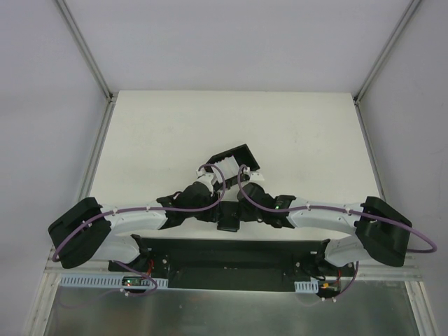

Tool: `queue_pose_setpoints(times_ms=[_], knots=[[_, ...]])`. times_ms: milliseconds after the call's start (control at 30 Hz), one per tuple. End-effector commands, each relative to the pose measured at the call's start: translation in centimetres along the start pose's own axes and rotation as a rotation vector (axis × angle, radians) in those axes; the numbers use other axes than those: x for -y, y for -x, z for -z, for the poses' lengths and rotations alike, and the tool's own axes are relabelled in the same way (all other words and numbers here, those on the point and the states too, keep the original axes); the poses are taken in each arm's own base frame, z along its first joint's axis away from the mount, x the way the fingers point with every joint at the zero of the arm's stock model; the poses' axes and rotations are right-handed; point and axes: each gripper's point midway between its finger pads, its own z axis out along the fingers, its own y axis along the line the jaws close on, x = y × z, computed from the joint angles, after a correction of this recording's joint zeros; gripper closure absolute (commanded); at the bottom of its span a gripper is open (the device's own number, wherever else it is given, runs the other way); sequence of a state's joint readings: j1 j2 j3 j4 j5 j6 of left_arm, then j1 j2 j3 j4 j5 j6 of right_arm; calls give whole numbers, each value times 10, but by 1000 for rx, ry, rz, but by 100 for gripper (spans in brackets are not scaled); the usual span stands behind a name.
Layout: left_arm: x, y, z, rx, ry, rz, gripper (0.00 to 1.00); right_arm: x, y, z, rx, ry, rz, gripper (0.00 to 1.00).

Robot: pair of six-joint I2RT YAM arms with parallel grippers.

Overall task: Put the credit cards into the card holder
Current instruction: Close the card holder at the center of the board.

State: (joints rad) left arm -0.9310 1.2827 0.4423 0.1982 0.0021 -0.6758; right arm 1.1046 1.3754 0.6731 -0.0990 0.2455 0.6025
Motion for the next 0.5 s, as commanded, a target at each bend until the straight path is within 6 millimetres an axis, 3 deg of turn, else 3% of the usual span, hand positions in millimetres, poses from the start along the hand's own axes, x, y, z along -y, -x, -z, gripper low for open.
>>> queue_pose_setpoints(times_ms=[0, 467], knots=[[4, -6, 0, -27, -18, -23, 54, -17, 11, 0, 21, 45, -17, 79], [4, -9, -2, -40, -24, -25, 55, -24, 10, -7, 3, 53, -5, 79]])
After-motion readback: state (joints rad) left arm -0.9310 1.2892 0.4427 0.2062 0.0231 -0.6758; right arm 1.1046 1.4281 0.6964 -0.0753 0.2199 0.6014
